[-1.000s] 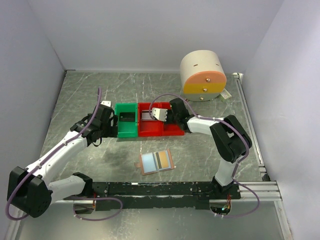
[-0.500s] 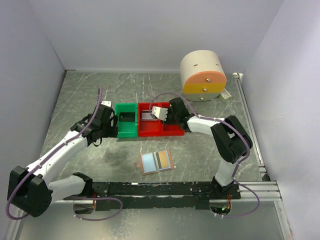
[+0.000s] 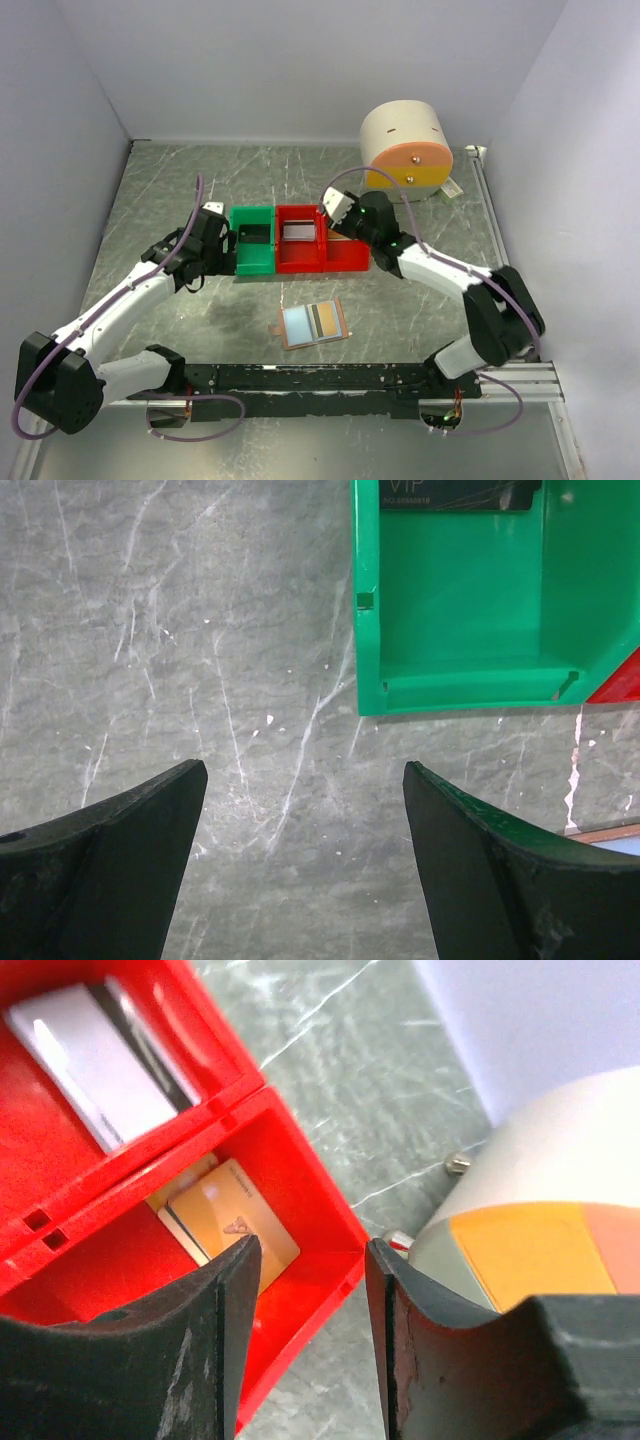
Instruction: Take the credit cards out of the card holder
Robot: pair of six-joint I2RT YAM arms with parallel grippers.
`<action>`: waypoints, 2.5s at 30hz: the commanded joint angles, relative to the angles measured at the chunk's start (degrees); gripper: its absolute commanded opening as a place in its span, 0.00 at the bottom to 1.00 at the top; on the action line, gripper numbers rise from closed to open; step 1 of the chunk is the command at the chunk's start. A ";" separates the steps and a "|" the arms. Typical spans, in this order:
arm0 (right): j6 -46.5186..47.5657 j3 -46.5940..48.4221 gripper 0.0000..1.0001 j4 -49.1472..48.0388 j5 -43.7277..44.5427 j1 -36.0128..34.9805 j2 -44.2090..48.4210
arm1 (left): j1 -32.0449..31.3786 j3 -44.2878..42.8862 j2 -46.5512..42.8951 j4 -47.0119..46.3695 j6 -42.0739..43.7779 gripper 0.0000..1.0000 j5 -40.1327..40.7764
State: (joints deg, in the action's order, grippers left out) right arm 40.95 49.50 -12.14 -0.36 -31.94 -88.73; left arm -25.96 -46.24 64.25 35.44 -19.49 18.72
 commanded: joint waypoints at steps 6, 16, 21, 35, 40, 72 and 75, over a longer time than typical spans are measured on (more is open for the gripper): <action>-53.10 -9.16 0.66 -5.48 14.15 -0.14 19.41 | 0.30 -1.34 -1.43 -1.70 0.72 0.91 -7.68; -85.94 -12.21 0.66 6.48 -12.95 -0.23 18.06 | 0.25 1.02 -2.72 -15.45 -8.60 0.89 -39.18; -92.94 -18.04 0.62 1.26 -14.12 -5.62 16.80 | -2.96 0.84 2.34 -18.13 -11.46 0.85 -47.74; -96.54 -20.08 0.34 14.08 -6.28 -13.06 16.22 | -18.46 11.07 3.62 -31.68 -27.47 0.78 -39.95; -96.93 -20.78 0.31 18.44 -5.28 -13.05 16.76 | -21.22 11.15 5.91 -33.06 -29.23 0.78 -38.24; -96.23 -24.33 0.24 20.21 -6.09 -12.97 14.46 | -24.84 11.72 20.92 -41.66 -36.85 0.39 -33.92; -96.10 -24.53 0.24 20.25 -6.49 -12.97 14.31 | -24.89 12.34 22.28 -43.93 -37.85 0.33 -34.77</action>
State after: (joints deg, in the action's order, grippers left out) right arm -56.10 26.63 5.72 -6.96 -44.75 -73.19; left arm -50.48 -35.11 84.84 -3.90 -55.81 -16.29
